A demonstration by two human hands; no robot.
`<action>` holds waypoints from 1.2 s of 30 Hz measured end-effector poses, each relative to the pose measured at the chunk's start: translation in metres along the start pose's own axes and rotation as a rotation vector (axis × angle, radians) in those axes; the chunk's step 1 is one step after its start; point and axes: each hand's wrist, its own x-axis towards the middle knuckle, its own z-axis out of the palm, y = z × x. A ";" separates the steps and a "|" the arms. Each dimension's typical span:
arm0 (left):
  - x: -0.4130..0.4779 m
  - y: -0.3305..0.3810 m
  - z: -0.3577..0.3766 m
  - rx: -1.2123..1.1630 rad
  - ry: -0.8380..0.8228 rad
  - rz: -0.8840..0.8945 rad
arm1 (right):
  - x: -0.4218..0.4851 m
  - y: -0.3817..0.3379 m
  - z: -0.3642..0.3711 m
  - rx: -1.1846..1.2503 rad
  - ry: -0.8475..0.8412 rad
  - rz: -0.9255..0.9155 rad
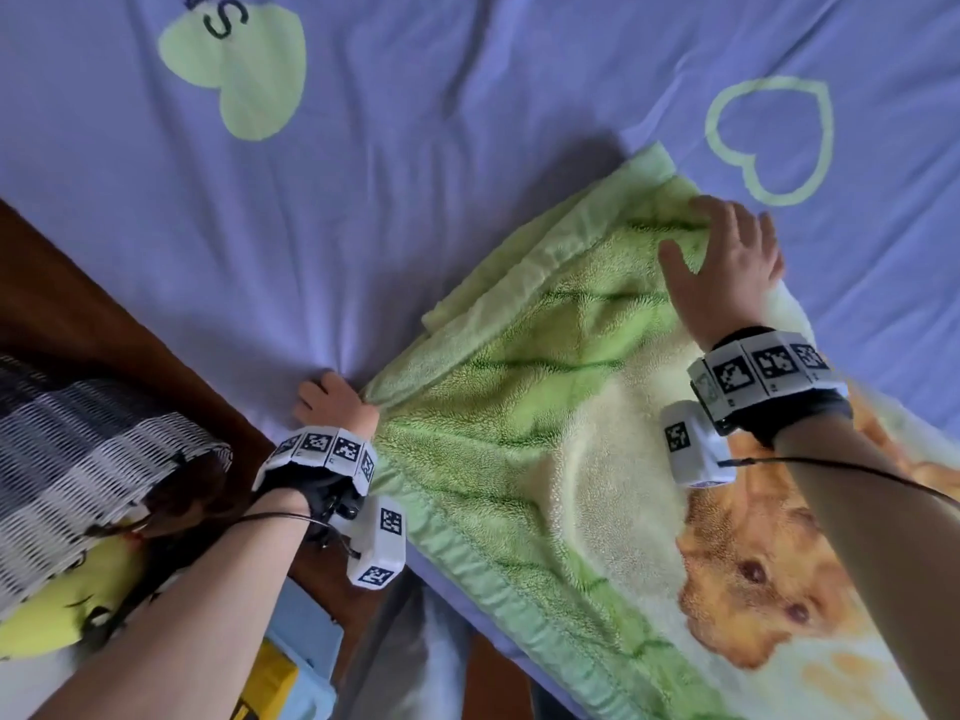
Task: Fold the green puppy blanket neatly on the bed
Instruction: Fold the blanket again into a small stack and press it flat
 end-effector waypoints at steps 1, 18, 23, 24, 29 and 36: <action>0.003 0.000 -0.002 0.008 -0.039 -0.011 | 0.007 -0.003 -0.001 0.002 -0.018 0.074; 0.011 0.005 -0.001 0.042 -0.094 -0.060 | -0.017 -0.012 -0.008 0.272 -0.135 0.042; 0.012 0.006 0.000 0.040 -0.102 -0.064 | -0.050 -0.023 -0.005 0.259 -0.272 -0.151; 0.012 0.006 -0.001 0.041 -0.106 -0.067 | -0.056 -0.025 -0.005 0.237 -0.347 -0.188; 0.012 0.006 -0.001 0.042 -0.103 -0.066 | -0.064 -0.031 0.001 0.124 -0.449 -0.331; 0.011 0.007 -0.001 0.035 -0.094 -0.072 | -0.029 -0.053 0.002 -0.104 -0.350 -0.480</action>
